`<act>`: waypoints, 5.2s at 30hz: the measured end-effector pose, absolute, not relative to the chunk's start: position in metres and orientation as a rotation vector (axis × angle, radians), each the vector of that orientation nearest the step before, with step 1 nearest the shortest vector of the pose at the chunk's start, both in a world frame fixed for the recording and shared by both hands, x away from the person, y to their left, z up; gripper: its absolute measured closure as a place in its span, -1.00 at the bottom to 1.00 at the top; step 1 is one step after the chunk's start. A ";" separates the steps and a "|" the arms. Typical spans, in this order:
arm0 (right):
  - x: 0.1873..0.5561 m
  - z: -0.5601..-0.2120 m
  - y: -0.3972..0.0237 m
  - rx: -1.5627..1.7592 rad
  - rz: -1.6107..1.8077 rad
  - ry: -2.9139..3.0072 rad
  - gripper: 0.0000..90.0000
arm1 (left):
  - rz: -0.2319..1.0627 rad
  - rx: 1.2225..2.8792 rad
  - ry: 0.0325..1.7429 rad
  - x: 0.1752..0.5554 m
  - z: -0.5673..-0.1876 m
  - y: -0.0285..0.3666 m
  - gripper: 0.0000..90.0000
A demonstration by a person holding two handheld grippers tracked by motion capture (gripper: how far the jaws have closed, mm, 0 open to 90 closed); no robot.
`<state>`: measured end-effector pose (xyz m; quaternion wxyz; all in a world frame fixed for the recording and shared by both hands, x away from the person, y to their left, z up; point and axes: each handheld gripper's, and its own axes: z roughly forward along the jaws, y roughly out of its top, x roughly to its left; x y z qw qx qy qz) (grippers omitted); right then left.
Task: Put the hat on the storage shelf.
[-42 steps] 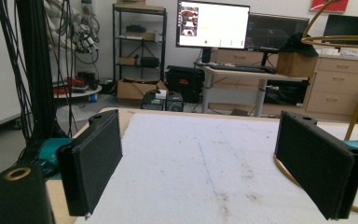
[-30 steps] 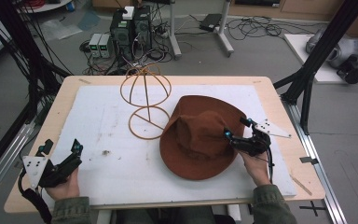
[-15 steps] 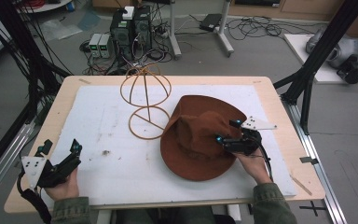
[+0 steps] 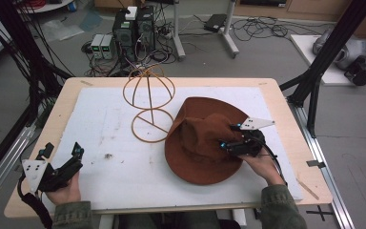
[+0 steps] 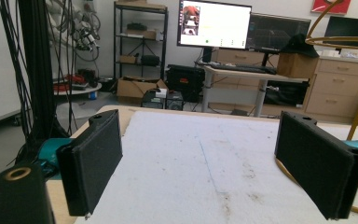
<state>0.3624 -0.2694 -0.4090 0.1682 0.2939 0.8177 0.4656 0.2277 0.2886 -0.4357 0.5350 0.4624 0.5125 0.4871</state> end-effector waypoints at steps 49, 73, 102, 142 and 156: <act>0.358 -0.390 -0.281 0.858 1.490 2.254 0.94 | 1.155 1.091 1.221 0.227 -0.436 0.290 -0.65; 0.343 -0.369 -0.308 0.940 1.797 1.904 0.93 | 1.147 1.098 1.216 0.228 -0.437 0.289 -0.65; 0.341 -0.327 -0.290 0.863 1.952 1.680 0.92 | 1.138 1.083 1.225 0.226 -0.437 0.290 -0.65; 0.409 -0.273 -0.171 0.779 2.040 1.695 0.91 | 1.109 1.061 1.237 0.231 -0.440 0.292 -0.65; 0.418 -0.265 -0.130 0.746 2.080 1.717 0.91 | 1.106 1.048 1.251 0.232 -0.440 0.298 -0.65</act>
